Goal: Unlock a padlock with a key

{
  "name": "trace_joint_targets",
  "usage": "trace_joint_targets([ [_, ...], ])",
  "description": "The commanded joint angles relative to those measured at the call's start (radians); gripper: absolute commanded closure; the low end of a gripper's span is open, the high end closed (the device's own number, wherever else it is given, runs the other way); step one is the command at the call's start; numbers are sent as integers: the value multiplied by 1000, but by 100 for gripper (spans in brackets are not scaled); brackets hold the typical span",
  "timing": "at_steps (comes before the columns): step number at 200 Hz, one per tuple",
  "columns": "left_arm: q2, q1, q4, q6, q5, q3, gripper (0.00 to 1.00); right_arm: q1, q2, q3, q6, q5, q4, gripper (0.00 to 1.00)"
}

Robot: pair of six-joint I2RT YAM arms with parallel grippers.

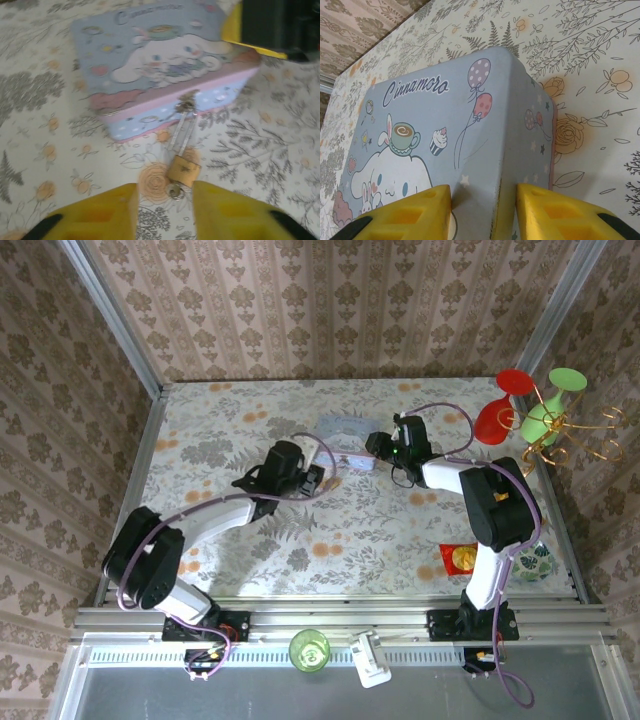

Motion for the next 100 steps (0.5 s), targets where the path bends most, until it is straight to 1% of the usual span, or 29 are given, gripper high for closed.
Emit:
trace_joint_targets([
  [1, 62, -9, -24, -363, 67, -51, 76, 3, 48, 17, 11, -7, -84, 62],
  [7, 80, -16, -51, -354, 40, -37, 78, 2, 51, 21, 11, -9, -89, 62],
  [22, 128, -32, -177, -285, -71, 26, 90, 3, 54, 25, 7, -10, -98, 62],
  [27, 141, -38, -203, -254, -120, 41, 91, 3, 55, 26, 4, -8, -103, 62],
  [32, 158, -39, -221, -234, -145, 57, 92, 2, 54, 27, 2, -7, -105, 62],
  [43, 186, -33, -253, -203, -162, 78, 95, 2, 53, 27, 0, -6, -111, 62],
  [55, 203, -33, -262, -188, -169, 89, 95, 1, 52, 26, 0, -6, -112, 62],
  [68, 226, -42, -244, -175, -168, 98, 93, 1, 50, 26, -5, -3, -119, 62],
  [88, 307, -42, -229, -166, -111, 157, 91, 0, 48, 30, -16, -2, -131, 62],
  [100, 335, -45, -207, -169, -96, 173, 91, 1, 44, 29, -21, -2, -135, 62],
])
